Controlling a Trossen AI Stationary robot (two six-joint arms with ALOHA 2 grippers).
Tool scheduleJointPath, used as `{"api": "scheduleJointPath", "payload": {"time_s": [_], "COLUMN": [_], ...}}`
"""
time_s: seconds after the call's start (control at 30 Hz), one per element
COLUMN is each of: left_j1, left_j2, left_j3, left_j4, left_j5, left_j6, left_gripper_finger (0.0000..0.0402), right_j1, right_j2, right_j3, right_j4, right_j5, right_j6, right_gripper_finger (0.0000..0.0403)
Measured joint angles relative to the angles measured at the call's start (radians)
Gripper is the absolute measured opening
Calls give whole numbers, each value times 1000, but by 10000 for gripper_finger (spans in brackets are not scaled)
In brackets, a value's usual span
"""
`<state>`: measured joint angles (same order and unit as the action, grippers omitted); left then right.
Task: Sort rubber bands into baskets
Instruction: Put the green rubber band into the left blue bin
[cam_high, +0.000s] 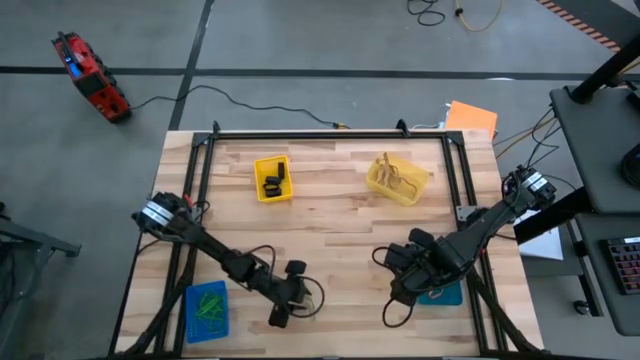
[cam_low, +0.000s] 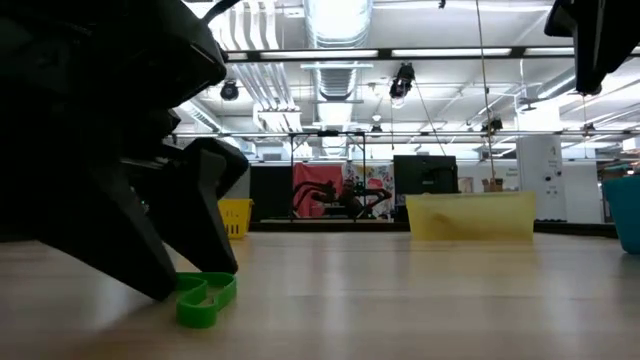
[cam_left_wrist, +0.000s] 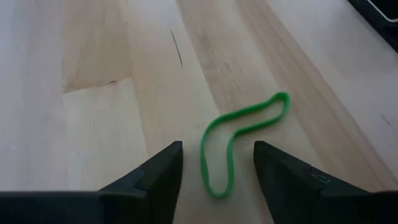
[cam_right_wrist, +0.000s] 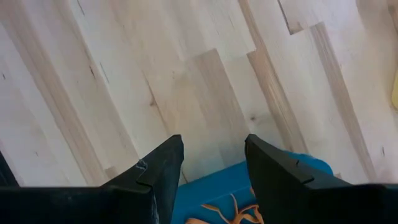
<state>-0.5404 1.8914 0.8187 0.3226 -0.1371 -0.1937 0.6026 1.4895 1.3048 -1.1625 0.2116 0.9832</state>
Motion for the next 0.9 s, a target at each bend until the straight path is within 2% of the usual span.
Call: {"api": "scheduleJointPath", "payload": {"time_s": [0.17, 0.33, 0.4, 0.9], "left_j1": [0, 1, 1, -1], "left_j2": [21, 21, 21, -54], "left_j3": [0, -5, -6, -12], "left_j4": [17, 22, 22, -29], "left_j5": [-7, -11, -8, -11], "left_j6": [-49, -60, -61, 9], "left_gripper_finger": [136, 34, 10, 0], "right_j1": [2, 2, 2, 2], "right_j2": [0, 0, 0, 0], "right_j3": [0, 0, 0, -2], "right_j4": [8, 30, 35, 51], "right_j5": [1, 16, 28, 101], "right_j6": [-9, -30, -35, -71], "right_gripper_finger": [170, 171, 171, 171]}}
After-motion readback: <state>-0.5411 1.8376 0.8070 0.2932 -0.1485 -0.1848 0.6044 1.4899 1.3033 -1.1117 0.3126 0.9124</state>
